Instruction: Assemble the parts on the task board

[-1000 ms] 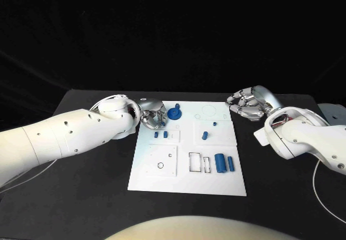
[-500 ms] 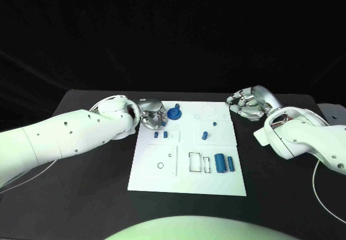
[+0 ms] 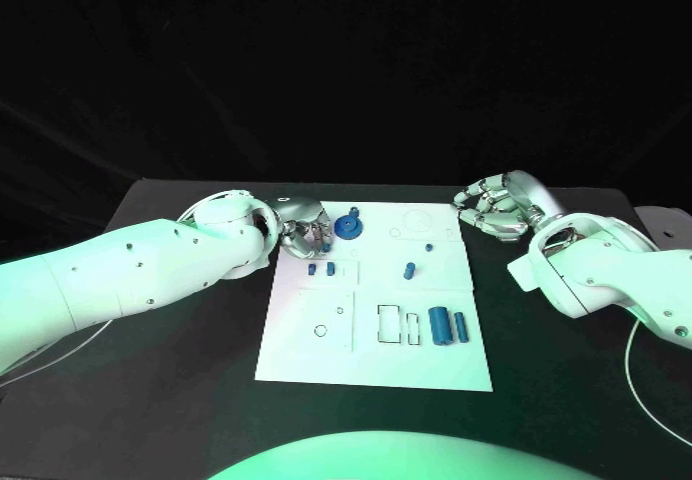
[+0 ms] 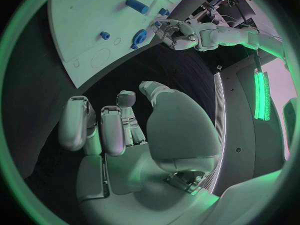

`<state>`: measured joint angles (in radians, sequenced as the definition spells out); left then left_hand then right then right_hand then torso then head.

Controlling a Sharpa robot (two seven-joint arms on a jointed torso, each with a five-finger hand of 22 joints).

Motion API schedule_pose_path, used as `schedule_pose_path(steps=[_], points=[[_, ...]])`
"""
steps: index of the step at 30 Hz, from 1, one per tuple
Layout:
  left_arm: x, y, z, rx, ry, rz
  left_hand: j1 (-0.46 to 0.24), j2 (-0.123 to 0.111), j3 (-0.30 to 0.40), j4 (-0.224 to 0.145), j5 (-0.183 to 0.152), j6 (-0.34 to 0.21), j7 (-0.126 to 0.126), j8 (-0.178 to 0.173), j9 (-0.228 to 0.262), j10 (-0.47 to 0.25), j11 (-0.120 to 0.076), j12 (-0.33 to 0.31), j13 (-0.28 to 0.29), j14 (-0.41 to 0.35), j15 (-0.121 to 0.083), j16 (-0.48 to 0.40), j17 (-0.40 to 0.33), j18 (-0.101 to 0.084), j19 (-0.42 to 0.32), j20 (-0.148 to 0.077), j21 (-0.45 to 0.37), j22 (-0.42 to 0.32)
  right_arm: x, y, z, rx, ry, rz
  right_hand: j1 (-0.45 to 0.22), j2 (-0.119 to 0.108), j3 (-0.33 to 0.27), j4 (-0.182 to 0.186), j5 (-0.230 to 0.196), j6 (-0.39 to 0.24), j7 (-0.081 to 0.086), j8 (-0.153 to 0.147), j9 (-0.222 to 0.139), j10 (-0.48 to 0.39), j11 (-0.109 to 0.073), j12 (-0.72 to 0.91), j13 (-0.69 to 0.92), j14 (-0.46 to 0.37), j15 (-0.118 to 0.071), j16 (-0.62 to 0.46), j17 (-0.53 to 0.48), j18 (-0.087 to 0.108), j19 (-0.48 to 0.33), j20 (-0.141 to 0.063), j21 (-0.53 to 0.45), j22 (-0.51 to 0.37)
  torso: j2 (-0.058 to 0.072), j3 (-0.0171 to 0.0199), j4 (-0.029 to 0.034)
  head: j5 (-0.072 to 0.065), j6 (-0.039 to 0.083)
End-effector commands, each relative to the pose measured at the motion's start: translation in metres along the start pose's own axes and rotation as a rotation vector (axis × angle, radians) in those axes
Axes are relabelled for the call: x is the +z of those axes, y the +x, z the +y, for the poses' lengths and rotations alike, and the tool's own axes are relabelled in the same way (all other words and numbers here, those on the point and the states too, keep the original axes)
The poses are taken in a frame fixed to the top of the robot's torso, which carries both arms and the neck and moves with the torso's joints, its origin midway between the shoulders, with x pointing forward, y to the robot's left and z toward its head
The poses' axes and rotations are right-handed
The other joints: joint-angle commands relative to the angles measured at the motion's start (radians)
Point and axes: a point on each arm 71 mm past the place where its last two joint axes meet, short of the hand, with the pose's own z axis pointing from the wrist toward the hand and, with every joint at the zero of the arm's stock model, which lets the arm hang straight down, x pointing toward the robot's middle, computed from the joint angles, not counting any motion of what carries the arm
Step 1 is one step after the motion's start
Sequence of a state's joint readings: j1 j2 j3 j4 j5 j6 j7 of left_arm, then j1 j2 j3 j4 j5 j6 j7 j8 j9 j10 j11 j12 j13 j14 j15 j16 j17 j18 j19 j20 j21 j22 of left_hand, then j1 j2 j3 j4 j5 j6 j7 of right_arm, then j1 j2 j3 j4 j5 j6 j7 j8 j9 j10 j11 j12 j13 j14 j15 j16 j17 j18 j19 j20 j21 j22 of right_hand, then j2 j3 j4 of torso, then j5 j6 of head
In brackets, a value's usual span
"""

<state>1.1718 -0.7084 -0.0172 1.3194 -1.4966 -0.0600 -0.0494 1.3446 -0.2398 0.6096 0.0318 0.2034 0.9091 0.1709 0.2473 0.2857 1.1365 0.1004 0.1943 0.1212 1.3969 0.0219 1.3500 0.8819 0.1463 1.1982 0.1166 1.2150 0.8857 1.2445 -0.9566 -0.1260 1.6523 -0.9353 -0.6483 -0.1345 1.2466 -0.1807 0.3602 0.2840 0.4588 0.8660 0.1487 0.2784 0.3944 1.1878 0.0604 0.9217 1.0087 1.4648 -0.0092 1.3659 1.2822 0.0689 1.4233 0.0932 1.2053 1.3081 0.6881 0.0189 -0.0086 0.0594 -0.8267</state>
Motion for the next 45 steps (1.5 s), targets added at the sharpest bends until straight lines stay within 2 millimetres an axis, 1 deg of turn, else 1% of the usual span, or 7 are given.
schedule_pose_path(steps=[1, 9, 14, 17, 24, 33, 45], points=[[0.000, 0.001, 0.000, -0.005, -0.005, 0.014, -0.005, -0.005, -0.007, 0.001, -0.002, -0.006, 0.001, -0.003, -0.002, -0.005, 0.002, -0.005, -0.001, -0.005, 0.001, -0.007, -0.004, -0.008, -0.006, 0.000, -0.006, -0.002, 0.000, 0.000, 0.000, -0.006, -0.009, 0.001, -0.002, -0.009, 0.005, -0.001, 0.006, -0.002, -0.002, 0.004, 0.001, -0.010, -0.001, -0.006, -0.004, 0.025, -0.007, -0.007, -0.001, 0.010, -0.004, -0.006, -0.005, 0.052, 0.000, 0.0000, -0.0006, 0.001, 0.000], [-0.005, -0.002, 0.004, -0.012, -0.002, -0.026, -0.002, -0.007, -0.006, -0.001, -0.001, -0.009, 0.001, -0.008, -0.004, -0.009, 0.003, -0.010, -0.002, -0.009, 0.002, -0.009, -0.011, -0.006, -0.012, 0.000, -0.011, -0.011, 0.000, 0.001, -0.001, -0.018, -0.004, 0.026, 0.005, -0.013, 0.016, -0.003, 0.003, -0.010, 0.001, 0.009, 0.002, -0.104, 0.001, -0.159, -0.136, 0.017, -0.004, -0.023, -0.014, 0.015, -0.015, -0.004, -0.038, 0.035, 0.001, -0.0004, -0.0001, -0.002, 0.003], [-0.013, -0.009, 0.010, -0.094, 0.017, -0.099, -0.016, -0.011, -0.013, 0.013, -0.002, -0.023, 0.001, -0.024, -0.010, -0.031, 0.007, -0.034, -0.005, -0.042, 0.005, -0.040, -0.083, 0.007, -0.058, 0.001, -0.057, -0.083, 0.002, 0.003, -0.002, -0.098, -0.046, 0.079, 0.090, -0.025, 0.079, -0.038, -0.198, -0.004, 0.008, 0.015, 0.000, -0.143, 0.010, -0.363, -0.314, 0.010, 0.001, -0.035, -0.017, 0.018, -0.018, 0.001, -0.065, 0.024, 0.000, -0.0010, -0.0012, -0.008, 0.007], [-0.020, -0.014, 0.015, -0.207, 0.031, -0.154, -0.060, -0.017, -0.050, 0.052, -0.004, -0.012, 0.006, -0.022, -0.009, -0.038, 0.012, -0.043, -0.005, -0.061, 0.010, -0.062, -0.136, 0.016, -0.085, 0.006, -0.092, -0.132, 0.004, 0.005, -0.001, -0.174, -0.082, 0.112, 0.119, -0.041, 0.102, -0.052, -0.245, 0.008, 0.009, 0.012, -0.004, -0.145, 0.014, -0.468, -0.413, 0.008, 0.005, -0.051, -0.036, 0.016, -0.011, 0.003, -0.056, 0.031, -0.001, -0.0003, -0.0004, -0.015, 0.009], [-0.041, -0.029, 0.027, -0.600, 0.079, -0.286, -0.053, -0.006, -0.105, 0.080, -0.001, -0.008, 0.017, -0.033, -0.014, -0.064, 0.022, -0.060, -0.005, -0.143, 0.019, -0.165, -0.330, 0.039, -0.162, 0.014, -0.210, -0.284, 0.007, 0.015, 0.004, -0.450, -0.194, 0.194, 0.153, -0.061, 0.133, -0.083, -0.268, 0.035, 0.003, -0.005, -0.015, -0.131, 0.020, -0.618, -0.571, 0.020, 0.010, -0.025, -0.011, 0.007, 0.007, 0.008, -0.013, 0.062, -0.001, -0.0009, 0.0022, -0.047, 0.020], [-0.056, -0.034, 0.023, -0.980, 0.148, -0.352, -0.026, 0.021, -0.107, 0.082, 0.000, 0.016, 0.006, -0.025, -0.011, -0.009, 0.008, -0.013, 0.015, -0.134, 0.008, -0.162, -0.320, 0.040, -0.148, 0.007, -0.230, -0.302, 0.014, 0.028, 0.010, -0.695, -0.261, 0.207, 0.144, -0.081, 0.130, -0.085, -0.277, 0.045, 0.008, -0.019, -0.022, -0.133, 0.031, -0.688, -0.652, 0.032, 0.019, 0.002, 0.017, -0.003, 0.025, 0.010, 0.036, 0.094, 0.000, -0.0078, 0.0021, -0.076, 0.033], [-0.065, -0.038, 0.018, -1.192, 0.186, -0.425, -0.015, 0.022, -0.110, 0.078, 0.002, 0.022, 0.003, -0.021, -0.010, -0.016, 0.005, 0.000, 0.021, -0.190, 0.006, -0.214, -0.409, 0.039, -0.160, 0.004, -0.259, -0.320, 0.023, 0.049, 0.013, -0.782, -0.275, 0.235, 0.172, -0.072, 0.160, -0.108, -0.261, 0.054, 0.009, -0.028, -0.027, -0.120, 0.032, -0.711, -0.697, 0.044, 0.024, 0.029, 0.044, -0.010, 0.043, 0.012, 0.081, 0.122, 0.001, -0.0127, 0.0005, -0.083, 0.037]])
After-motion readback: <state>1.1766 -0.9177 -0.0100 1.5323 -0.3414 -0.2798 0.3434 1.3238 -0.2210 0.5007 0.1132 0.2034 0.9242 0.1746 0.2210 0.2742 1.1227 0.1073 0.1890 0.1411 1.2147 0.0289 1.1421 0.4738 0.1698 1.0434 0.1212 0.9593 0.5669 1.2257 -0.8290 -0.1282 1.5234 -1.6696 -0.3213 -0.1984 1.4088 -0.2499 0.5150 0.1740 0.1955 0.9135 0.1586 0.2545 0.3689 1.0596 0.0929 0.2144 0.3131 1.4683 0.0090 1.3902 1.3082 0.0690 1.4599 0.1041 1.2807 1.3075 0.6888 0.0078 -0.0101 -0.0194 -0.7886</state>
